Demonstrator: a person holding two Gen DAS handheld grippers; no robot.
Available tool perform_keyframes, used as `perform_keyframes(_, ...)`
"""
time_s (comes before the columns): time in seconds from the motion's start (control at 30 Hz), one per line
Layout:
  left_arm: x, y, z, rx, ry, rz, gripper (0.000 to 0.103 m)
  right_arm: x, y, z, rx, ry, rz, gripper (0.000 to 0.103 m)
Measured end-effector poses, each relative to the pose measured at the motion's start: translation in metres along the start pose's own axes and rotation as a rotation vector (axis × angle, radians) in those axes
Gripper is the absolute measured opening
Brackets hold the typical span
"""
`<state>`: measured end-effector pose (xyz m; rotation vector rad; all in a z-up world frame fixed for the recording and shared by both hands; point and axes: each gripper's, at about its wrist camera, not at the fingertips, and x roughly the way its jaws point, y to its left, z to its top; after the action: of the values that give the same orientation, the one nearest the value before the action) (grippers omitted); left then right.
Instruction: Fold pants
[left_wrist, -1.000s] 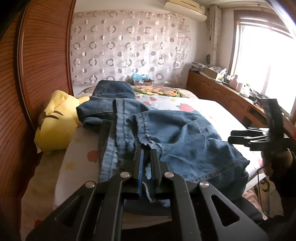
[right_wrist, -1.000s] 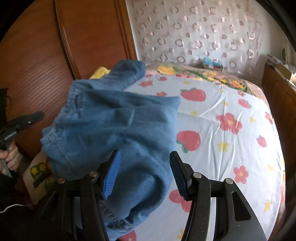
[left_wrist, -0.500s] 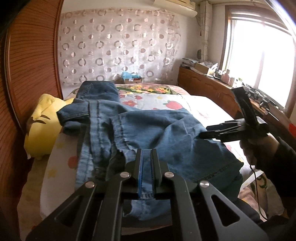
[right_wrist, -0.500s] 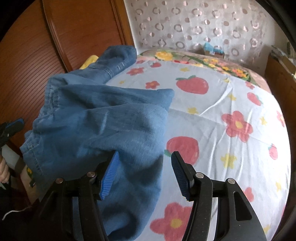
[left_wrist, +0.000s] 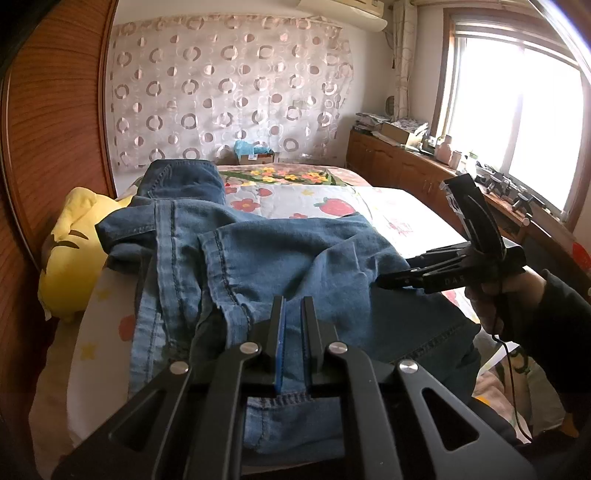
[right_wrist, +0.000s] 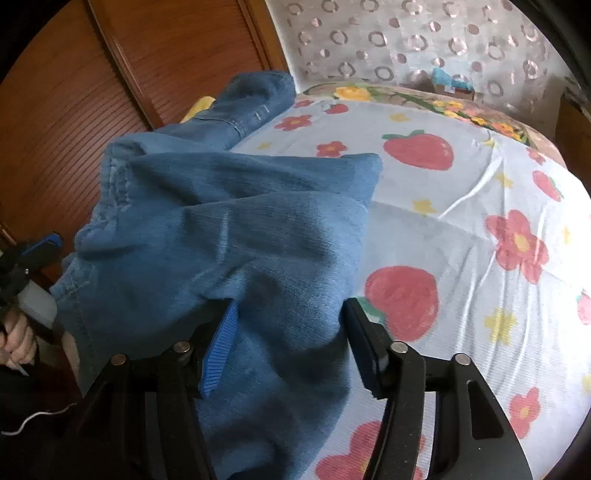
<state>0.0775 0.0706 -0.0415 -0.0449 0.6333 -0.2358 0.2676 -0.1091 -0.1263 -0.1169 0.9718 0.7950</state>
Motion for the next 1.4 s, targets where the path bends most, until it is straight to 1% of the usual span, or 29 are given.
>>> perform_keyframes(0.03,0.0,0.0,0.0,0.0,0.0,-0.001,0.006,0.0,0.0,0.0,0.0,0.0,0.0,0.035)
perform_keyframes(0.1,0.001,0.0,0.0,-0.004,0.002,0.0,0.006,0.001,0.004,0.0,0.002,0.008,0.037,0.013)
perform_keyframes(0.13,0.001,0.0,-0.001,-0.007,0.003,-0.001,0.006,-0.005,0.012,0.002,-0.014,-0.001,0.048,0.011)
perform_keyframes(0.17,0.0,-0.001,-0.001,-0.009,0.003,-0.001,0.006,-0.005,0.012,0.002,-0.014,-0.001,0.048,0.009)
perform_keyframes(0.33,-0.005,0.003,-0.004,-0.024,-0.011,0.002,0.006,-0.056,0.054,0.022,-0.093,-0.153,0.031,0.007)
perform_keyframes(0.4,-0.01,0.001,-0.001,-0.023,-0.022,0.001,0.006,-0.092,0.086,0.042,-0.16,-0.232,-0.016,0.007)
perform_keyframes(0.43,-0.013,0.001,0.0,-0.02,-0.027,0.0,0.006,-0.092,0.086,0.042,-0.16,-0.232,-0.016,0.007)
perform_keyframes(0.57,-0.024,-0.005,0.007,-0.006,-0.053,-0.007,0.006,-0.133,0.103,0.061,-0.187,-0.297,-0.067,0.006)
perform_keyframes(0.63,-0.027,-0.007,0.011,0.0,-0.062,-0.014,0.006,-0.147,0.098,0.064,-0.184,-0.314,-0.105,0.007)
perform_keyframes(0.7,-0.028,-0.01,0.015,0.005,-0.066,-0.022,0.006,-0.157,0.082,0.063,-0.157,-0.313,-0.157,0.007)
perform_keyframes(0.73,-0.027,-0.013,0.017,0.009,-0.067,-0.028,0.006,-0.159,0.067,0.059,-0.131,-0.306,-0.205,0.007)
perform_keyframes(0.83,-0.019,-0.019,0.022,0.018,-0.063,-0.05,0.006,-0.154,0.024,0.046,-0.062,-0.246,-0.282,0.007)
perform_keyframes(0.93,-0.005,-0.031,0.029,0.029,-0.045,-0.08,0.006,-0.139,-0.016,0.028,0.01,-0.191,-0.338,0.01)
perform_keyframes(0.97,0.001,-0.038,0.032,0.037,-0.037,-0.094,0.006,-0.134,-0.029,0.021,0.039,-0.181,-0.349,0.016)
perform_keyframes(1.0,0.004,-0.043,0.033,0.043,-0.032,-0.103,0.006,-0.127,-0.045,0.009,0.086,-0.161,-0.341,0.027)
perform_keyframes(1.03,0.009,-0.05,0.036,0.054,-0.025,-0.116,0.006,-0.127,-0.045,0.009,0.086,-0.161,-0.341,0.035)
perform_keyframes(1.07,0.012,-0.055,0.037,0.061,-0.021,-0.124,0.006,-0.122,-0.053,0.002,0.107,-0.146,-0.327,0.053)
perform_keyframes(1.1,0.016,-0.062,0.039,0.072,-0.016,-0.133,0.006,-0.12,-0.057,-0.006,0.117,-0.14,-0.319,0.063)
perform_keyframes(1.13,0.019,-0.068,0.04,0.081,-0.011,-0.142,0.006,-0.117,-0.062,-0.014,0.126,-0.137,-0.322,0.063)
perform_keyframes(1.3,0.036,-0.091,0.042,0.112,0.025,-0.185,0.006,-0.12,-0.06,-0.054,0.157,-0.14,-0.327,0.065)
perform_keyframes(1.33,0.042,-0.095,0.041,0.116,0.038,-0.192,0.006,-0.122,-0.061,-0.067,0.163,-0.142,-0.322,0.065)
perform_keyframes(1.4,0.05,-0.103,0.036,0.128,0.061,-0.201,0.006,-0.122,-0.062,-0.074,0.17,-0.141,-0.329,0.068)
